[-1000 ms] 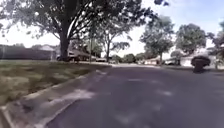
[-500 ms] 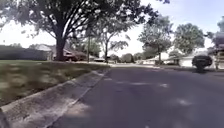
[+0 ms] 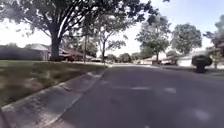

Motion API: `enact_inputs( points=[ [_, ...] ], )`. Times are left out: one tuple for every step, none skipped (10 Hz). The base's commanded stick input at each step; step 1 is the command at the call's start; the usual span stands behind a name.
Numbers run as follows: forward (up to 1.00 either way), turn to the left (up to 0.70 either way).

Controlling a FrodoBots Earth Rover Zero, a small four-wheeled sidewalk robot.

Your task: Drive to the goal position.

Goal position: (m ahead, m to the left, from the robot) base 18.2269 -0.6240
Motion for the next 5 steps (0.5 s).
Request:
enact_inputs(
  points=[
    [1.0, 0.0],
    [1.0, 0.0],
    [1.0, 0.0],
    [1.0, 0.0],
    [1.0, 0.0]
  ],
)
